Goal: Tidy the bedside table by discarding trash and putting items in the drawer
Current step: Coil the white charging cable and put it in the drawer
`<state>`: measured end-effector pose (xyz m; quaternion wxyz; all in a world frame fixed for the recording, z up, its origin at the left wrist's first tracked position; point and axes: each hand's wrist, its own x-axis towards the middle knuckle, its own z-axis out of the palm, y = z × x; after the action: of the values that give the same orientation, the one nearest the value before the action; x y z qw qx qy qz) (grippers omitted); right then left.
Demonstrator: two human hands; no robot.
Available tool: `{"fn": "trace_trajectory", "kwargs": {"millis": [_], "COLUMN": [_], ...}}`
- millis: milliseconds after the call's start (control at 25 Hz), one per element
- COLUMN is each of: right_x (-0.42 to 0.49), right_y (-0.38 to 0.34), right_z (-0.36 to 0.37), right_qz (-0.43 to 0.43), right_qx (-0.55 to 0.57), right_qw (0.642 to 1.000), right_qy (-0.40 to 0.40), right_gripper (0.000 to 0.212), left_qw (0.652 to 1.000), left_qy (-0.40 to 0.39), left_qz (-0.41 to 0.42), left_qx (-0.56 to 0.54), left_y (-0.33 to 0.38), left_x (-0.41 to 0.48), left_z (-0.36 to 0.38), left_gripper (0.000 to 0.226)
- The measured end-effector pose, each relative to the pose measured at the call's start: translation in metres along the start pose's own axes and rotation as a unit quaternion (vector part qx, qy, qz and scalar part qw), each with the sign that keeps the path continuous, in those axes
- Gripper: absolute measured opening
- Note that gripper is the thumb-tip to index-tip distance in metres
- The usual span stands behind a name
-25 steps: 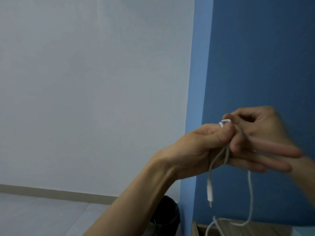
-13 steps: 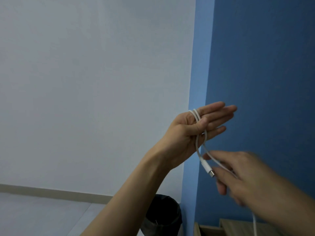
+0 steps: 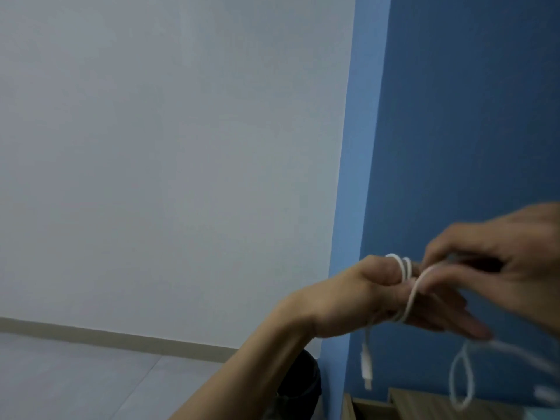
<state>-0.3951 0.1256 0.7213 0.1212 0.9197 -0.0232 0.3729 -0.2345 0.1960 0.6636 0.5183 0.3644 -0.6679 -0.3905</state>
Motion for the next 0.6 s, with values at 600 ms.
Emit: {"fn": "trace_trajectory", "kwargs": {"millis": [600], "right_x": [0.046], "right_y": [-0.03], "right_z": [0.1], "right_qz": [0.504], "right_qx": [0.061], "right_qw": [0.856], "right_qy": [0.102], "right_gripper": [0.046], "left_qw": [0.963], "left_qy": [-0.084], "left_qz": [0.087], "left_qx": [-0.243], "left_y": [0.019], "left_x": [-0.003], "left_z": [0.009], "left_gripper": [0.034]}}
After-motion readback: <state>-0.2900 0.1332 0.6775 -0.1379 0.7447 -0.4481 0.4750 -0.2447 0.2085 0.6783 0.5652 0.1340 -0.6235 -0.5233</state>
